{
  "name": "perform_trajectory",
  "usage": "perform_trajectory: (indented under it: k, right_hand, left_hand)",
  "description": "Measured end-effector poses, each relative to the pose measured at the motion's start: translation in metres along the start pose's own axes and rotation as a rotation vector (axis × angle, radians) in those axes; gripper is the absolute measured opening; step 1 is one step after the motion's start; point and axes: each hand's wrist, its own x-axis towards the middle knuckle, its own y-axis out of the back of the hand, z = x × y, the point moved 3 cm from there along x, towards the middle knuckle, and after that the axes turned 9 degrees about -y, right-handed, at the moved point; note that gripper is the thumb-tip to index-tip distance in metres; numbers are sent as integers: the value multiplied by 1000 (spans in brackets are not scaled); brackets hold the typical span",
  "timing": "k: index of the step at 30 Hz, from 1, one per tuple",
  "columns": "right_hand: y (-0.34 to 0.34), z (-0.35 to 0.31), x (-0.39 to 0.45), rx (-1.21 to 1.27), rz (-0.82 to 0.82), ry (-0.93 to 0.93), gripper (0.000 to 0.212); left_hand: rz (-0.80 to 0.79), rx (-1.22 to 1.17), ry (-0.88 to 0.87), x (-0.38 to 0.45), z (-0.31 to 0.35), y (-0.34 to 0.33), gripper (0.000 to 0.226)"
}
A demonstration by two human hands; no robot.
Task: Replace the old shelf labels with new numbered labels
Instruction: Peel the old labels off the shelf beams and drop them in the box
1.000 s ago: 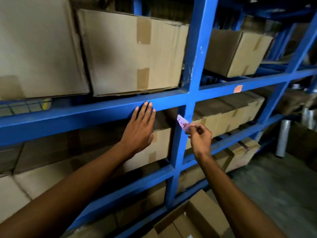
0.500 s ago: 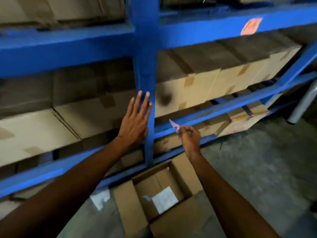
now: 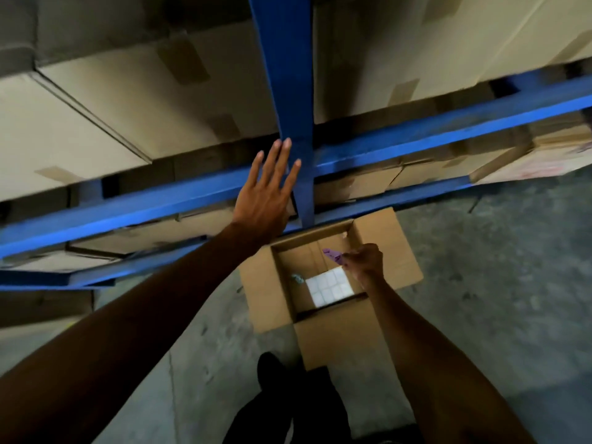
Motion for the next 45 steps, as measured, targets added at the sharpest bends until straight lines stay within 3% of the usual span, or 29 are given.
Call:
perform_trajectory:
  k: [5,9,15,20,23,26,33,40,45]
  right_hand:
    - [-5,7,10,-44,-146,37,12]
    - [-1,6,7,112,-19,-32,19]
    - [17,2,-3,280,-27,-79,6]
    - [57,-37,-36,193,51,74,16]
    - [95,-87,-69,118,173,281,28]
    - [142,-139,-121,177,313,431,16]
    - [256,-251,-254,252,718,826,18]
    - [371,-358,-377,354,963,1140,21]
    - [444,-415,-432,326,1150,1295,31]
  left_hand:
    - [31,-35,-12,2,4,3,80]
    - [26,-75,-12,3,8,8,82]
    - [-33,-111,-40,4,9,14,89]
    - [-28,-213,-93,3,2,51,84]
    - [84,-232,-141,3,-8,93,83]
    - [257,-212,-179,2,-23,147,81]
    - [673,-68,-278,0,-58,287,78]
    - [997,133,-191,13,-106,454,81]
    - [1122,231,-101,30,-126,558,84]
